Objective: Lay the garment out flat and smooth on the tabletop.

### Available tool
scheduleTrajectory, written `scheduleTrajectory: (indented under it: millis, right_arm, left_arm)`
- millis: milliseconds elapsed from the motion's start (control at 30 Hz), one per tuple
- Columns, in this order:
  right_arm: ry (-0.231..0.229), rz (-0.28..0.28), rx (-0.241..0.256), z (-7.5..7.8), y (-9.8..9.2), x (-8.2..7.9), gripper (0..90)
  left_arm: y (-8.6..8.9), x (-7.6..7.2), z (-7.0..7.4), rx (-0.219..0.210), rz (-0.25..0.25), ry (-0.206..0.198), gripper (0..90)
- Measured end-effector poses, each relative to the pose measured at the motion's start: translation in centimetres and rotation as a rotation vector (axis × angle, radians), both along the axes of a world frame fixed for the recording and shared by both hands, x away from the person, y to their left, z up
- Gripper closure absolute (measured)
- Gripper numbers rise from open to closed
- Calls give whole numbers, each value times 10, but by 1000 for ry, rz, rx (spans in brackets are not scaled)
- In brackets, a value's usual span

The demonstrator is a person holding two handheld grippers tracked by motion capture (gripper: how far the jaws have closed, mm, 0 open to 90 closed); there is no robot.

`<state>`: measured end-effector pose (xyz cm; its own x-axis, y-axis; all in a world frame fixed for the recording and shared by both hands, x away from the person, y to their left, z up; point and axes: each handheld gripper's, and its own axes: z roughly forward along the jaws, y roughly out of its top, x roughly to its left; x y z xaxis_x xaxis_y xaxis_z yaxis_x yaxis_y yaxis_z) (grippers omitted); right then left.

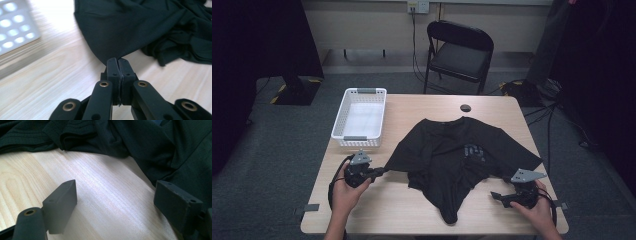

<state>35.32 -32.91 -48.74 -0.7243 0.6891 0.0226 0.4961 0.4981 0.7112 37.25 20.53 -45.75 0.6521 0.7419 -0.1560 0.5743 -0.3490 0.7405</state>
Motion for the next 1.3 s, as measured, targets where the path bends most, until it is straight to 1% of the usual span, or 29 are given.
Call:
scheduleTrajectory:
  millis: [67,100,133,167,200,233,300,333,367,400,433,500,533,567,600,633,667,700,767,800,867,900,933,1000,1033,1133,1200,1233,1300]
  right_arm:
    - [-1,1,-1,0,0,0,179]
    - [0,0,0,0,0,0,179]
    - [0,0,0,0,0,0,179]
    - [-1,1,0,0,0,0,179]
    - [-1,1,-1,0,0,0,179]
    - [0,0,0,0,0,0,179]
    - [0,0,0,0,0,0,179]
    - [-1,1,0,0,0,0,179]
    - [0,0,0,0,0,0,179]
    - [0,0,0,0,0,0,179]
    - [-1,1,-1,0,0,0,179]
    - [0,1,0,0,0,0,179]
    - [0,1,0,0,0,0,179]
    - [0,1,0,0,0,0,179]
    - [0,2,0,0,0,0,179]
    - [0,2,0,0,0,0,179]
    - [0,2,0,0,0,0,179]
    - [0,3,0,0,0,0,179]
    - [0,3,0,0,0,0,179]
    - [0,3,0,0,0,0,179]
    - [0,3,0,0,0,0,179]
    - [0,3,0,0,0,0,179]
    - [0,3,0,0,0,0,179]
    - [0,3,0,0,0,0,179]
    - [0,4,0,0,0,0,179]
    - [0,4,0,0,0,0,179]
    - [1,3,-1,0,0,0,179]
    - [1,3,-1,0,0,0,179]
    - [1,3,-1,0,0,0,179]
  left_arm:
    - [2,1,-3,15,30,-13,890]
    - [3,2,-5,5,42,-8,858]
    - [3,3,-6,2,45,-6,876]
    - [3,3,-6,11,57,-11,881]
    - [4,4,-4,1,55,-4,900]
    - [4,6,-3,-18,51,-7,900]
    - [3,8,0,-11,65,-25,900]
    - [2,8,0,-10,62,-26,900]
    - [0,8,-1,-21,66,-29,885]
    - [-2,7,-4,-41,74,-30,796]
    - [-3,5,-6,-38,73,-26,718]
    - [-7,0,-10,10,85,-47,593]
    - [-9,-1,-11,14,64,-38,610]
    - [-10,-2,-14,-3,58,-35,621]
    - [-12,-2,-15,-1,65,-30,606]
    - [-15,-1,-16,-6,53,-22,606]
    - [-18,0,-16,-15,41,-17,631]
    - [-22,0,-17,-1,32,-18,618]
    - [-30,0,-19,52,21,-29,617]
    - [-32,0,-20,63,21,-32,629]
    - [-35,2,-23,64,28,-17,646]
    - [-36,2,-24,80,42,-24,643]
    - [-36,3,-25,107,46,-23,649]
    - [-38,5,-27,103,66,-14,683]
    - [-40,7,-27,123,66,-7,736]
    - [-45,9,-26,137,55,-7,811]
    - [-49,9,-25,174,45,-14,868]
    - [-53,9,-23,204,38,-12,873]
    - [-55,10,-21,213,39,4,880]
